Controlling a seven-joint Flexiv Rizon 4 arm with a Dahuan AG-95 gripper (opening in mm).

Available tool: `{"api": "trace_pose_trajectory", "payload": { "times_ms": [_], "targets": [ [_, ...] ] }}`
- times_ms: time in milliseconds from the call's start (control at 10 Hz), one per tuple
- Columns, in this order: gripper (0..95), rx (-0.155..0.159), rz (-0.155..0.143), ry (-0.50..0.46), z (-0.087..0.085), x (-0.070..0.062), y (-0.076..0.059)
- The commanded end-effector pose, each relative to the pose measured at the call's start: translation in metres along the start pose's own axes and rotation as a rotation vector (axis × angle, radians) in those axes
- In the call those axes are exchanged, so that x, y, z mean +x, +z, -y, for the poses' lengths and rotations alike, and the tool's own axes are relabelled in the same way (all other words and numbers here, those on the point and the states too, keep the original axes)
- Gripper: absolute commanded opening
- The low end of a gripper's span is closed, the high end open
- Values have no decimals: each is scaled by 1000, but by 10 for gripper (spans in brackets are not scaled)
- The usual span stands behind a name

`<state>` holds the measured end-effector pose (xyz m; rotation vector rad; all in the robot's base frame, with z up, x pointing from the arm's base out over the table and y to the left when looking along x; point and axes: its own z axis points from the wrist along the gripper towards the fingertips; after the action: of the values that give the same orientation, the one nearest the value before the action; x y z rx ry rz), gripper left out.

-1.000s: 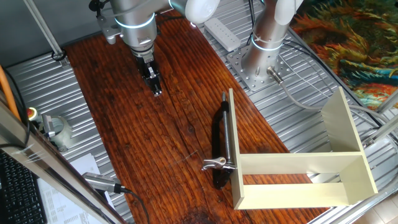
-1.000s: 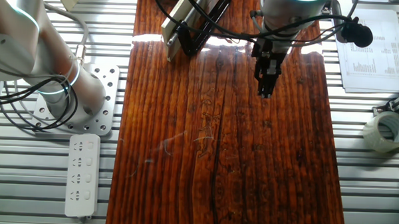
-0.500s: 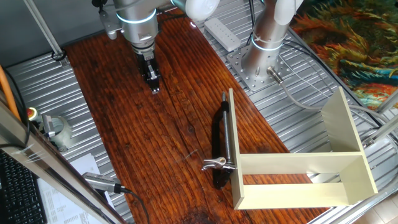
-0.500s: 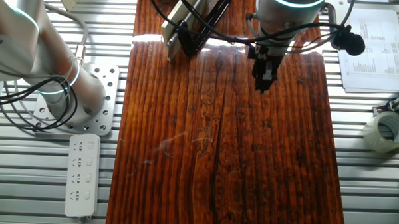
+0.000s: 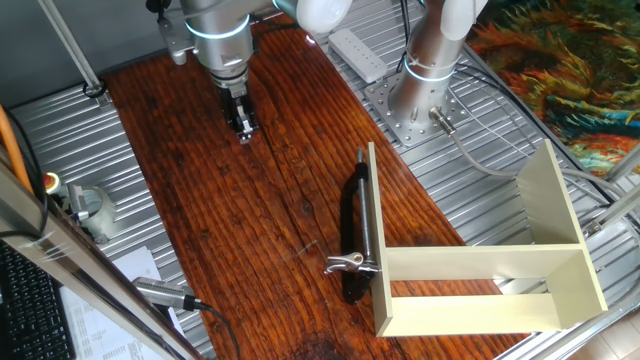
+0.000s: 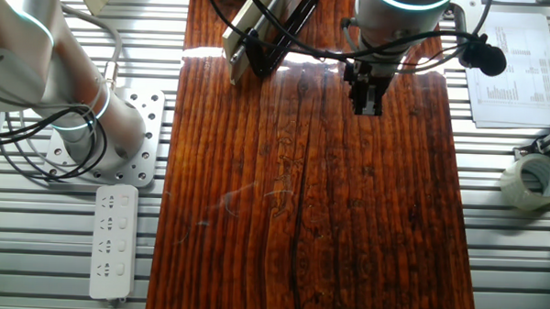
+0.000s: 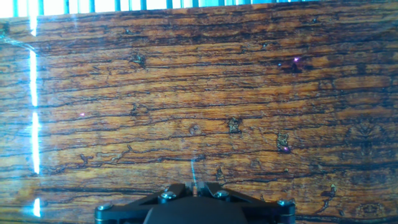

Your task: Turn on the water tap

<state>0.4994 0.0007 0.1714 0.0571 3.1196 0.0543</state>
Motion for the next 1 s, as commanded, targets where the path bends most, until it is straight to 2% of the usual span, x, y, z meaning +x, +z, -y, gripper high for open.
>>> {"api": "trace_pose_trajectory", "payload": {
  "times_ms": [100, 800, 1000],
  "targets": [
    [0, 0, -2, 0, 0, 0, 0],
    [0, 0, -4, 2, 0, -1, 0],
    [0, 0, -8, 7, -7, -1, -2]
  ]
}}
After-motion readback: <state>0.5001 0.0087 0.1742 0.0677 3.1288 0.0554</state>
